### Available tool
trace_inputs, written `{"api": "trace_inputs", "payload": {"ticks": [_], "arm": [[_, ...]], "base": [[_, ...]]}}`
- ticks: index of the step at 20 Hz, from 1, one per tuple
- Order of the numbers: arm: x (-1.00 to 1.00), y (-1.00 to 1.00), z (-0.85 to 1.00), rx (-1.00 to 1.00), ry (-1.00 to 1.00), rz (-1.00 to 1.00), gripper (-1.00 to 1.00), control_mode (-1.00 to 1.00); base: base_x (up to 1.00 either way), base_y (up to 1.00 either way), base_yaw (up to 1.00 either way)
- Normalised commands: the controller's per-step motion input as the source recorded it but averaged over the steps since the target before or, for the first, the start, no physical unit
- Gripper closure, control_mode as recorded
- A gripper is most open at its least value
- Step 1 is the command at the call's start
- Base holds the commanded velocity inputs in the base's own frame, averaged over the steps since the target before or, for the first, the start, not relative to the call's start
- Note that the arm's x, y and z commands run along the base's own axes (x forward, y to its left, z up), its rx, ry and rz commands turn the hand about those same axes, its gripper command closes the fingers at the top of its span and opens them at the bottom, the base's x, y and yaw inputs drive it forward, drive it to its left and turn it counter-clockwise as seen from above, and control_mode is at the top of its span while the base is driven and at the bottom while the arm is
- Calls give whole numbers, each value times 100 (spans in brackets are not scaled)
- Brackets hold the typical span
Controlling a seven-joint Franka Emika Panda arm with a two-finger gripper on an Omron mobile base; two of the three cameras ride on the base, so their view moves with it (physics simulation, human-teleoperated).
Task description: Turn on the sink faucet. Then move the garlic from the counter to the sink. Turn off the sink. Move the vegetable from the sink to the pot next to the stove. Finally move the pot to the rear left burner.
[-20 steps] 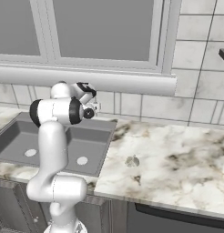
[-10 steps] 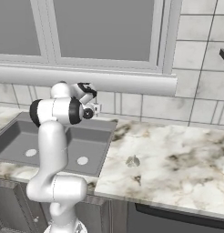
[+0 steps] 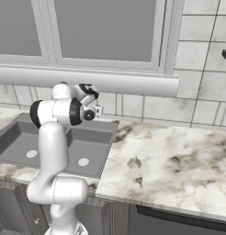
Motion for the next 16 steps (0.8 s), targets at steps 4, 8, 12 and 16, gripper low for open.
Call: {"api": "trace_inputs", "payload": {"ticks": [4,8,12,16], "arm": [[0,-72,-44,2,1,-1,100,-100],[0,-68,-42,3,2,-2,100,-100],[-4,-65,-32,8,1,-1,100,-100],[-2,-59,-31,8,2,-2,-100,-100]], "base": [[0,0,0],[0,0,0],[0,0,0],[0,0,0]]}}
